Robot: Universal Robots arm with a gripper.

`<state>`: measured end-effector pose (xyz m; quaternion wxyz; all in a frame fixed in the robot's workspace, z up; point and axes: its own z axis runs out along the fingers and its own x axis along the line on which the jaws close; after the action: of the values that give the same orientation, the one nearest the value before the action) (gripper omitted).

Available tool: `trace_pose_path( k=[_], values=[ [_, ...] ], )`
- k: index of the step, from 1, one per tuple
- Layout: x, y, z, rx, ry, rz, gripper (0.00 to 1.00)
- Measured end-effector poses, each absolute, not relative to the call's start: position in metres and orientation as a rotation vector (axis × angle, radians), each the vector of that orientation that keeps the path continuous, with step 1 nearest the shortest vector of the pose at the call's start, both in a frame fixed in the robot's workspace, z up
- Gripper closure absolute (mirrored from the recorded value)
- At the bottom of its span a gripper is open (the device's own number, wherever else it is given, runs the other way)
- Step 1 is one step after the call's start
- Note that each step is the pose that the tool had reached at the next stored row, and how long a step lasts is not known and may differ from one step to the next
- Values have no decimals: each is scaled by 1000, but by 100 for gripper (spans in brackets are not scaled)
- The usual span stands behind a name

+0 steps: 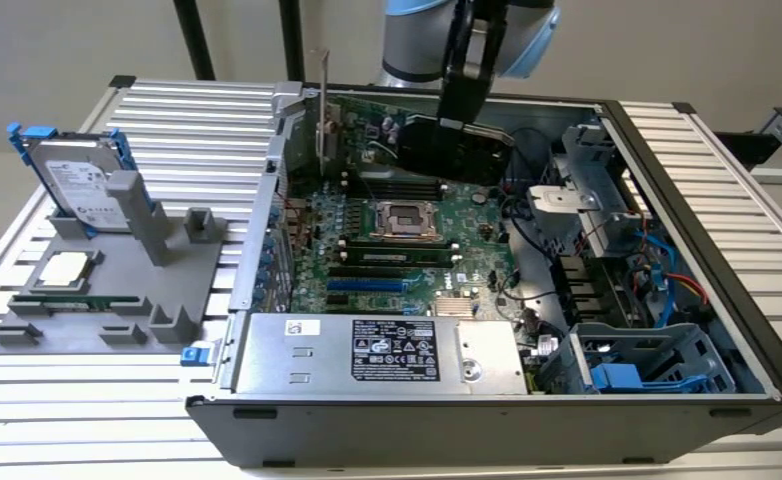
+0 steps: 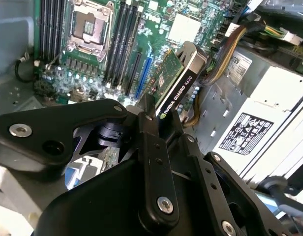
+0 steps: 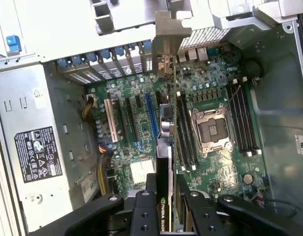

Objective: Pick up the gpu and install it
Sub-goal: 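Insert the gpu into the slot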

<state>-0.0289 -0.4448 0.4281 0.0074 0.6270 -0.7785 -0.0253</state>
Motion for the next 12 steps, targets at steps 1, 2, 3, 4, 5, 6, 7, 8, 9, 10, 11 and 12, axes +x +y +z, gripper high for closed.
trace_pose_path(
  k=[1,2,3,4,5,6,7,8,9,10,11,12],
  values=[
    [-29,-445,428,1977,-2420,-79,100],
    [-29,-445,428,1991,-2409,-79,100],
    [-29,-445,428,2003,-2398,-79,100],
    [-29,-445,428,2012,-2391,-79,100],
    [-29,-445,428,2022,-2381,-79,100],
    [-29,-445,428,2033,-2372,-79,100],
    [-29,-445,428,2045,-2362,-78,100],
    [-29,-445,428,2058,-2350,-78,100],
    [-29,-445,428,2070,-2339,-78,100],
    [-29,-445,428,2082,-2328,-78,100],
    [-29,-445,428,2088,-2323,-78,100],
    [-29,-445,428,2091,-2320,-78,100]
  ],
)
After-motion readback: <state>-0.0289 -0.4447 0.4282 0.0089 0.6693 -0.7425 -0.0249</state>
